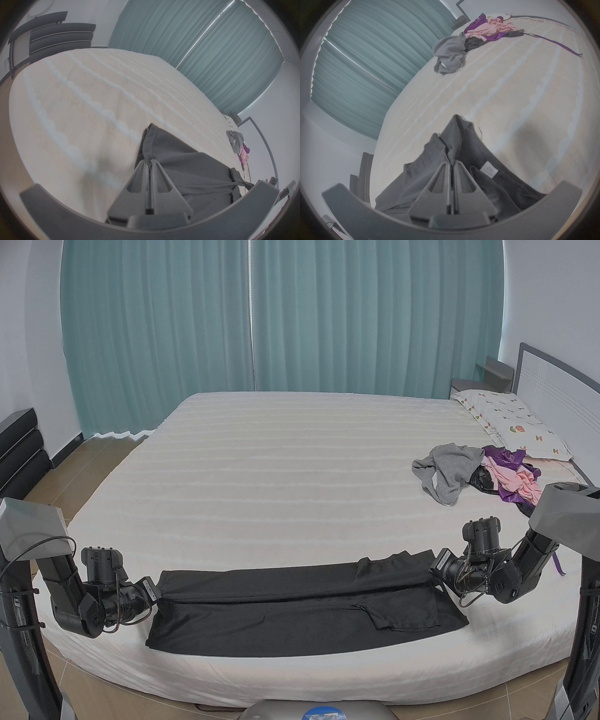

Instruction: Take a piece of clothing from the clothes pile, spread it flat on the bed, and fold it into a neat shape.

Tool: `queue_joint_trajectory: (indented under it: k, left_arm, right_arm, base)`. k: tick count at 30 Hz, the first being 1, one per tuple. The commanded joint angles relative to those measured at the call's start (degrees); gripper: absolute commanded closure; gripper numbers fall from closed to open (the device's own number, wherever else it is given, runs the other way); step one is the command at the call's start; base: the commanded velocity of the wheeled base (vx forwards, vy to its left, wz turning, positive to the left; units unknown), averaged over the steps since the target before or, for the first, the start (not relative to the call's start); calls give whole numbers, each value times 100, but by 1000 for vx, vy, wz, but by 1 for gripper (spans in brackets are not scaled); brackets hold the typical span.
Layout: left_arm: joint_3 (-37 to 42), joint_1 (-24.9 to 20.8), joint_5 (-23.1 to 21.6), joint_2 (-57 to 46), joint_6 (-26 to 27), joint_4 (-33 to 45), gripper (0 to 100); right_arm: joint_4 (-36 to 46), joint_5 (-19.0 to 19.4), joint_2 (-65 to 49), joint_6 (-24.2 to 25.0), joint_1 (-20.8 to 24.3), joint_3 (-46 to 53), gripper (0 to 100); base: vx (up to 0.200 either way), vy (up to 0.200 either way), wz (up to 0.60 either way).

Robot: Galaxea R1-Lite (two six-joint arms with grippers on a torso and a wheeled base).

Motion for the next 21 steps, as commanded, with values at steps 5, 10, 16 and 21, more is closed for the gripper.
queue_joint_trajectory:
  k: [5, 10, 16, 21]
  left_arm:
    - [149, 4, -1, 267, 96, 2, 100]
    - [184, -14, -63, 214, 78, 11, 0]
    - [140, 74, -80, -172, 8, 63, 0]
    - [-378, 136, -116, -251, -405, 98, 0]
  right_arm:
    - [11, 50, 164, -92, -1, 121, 100]
    - [11, 102, 102, -92, -19, 104, 0]
    - [46, 419, -408, -66, -327, 25, 0]
    - [81, 691, -408, -66, -564, -72, 0]
  base:
    - [0, 0, 0]
    - [0, 0, 0]
    - [0, 0, 0]
    - [0, 0, 0]
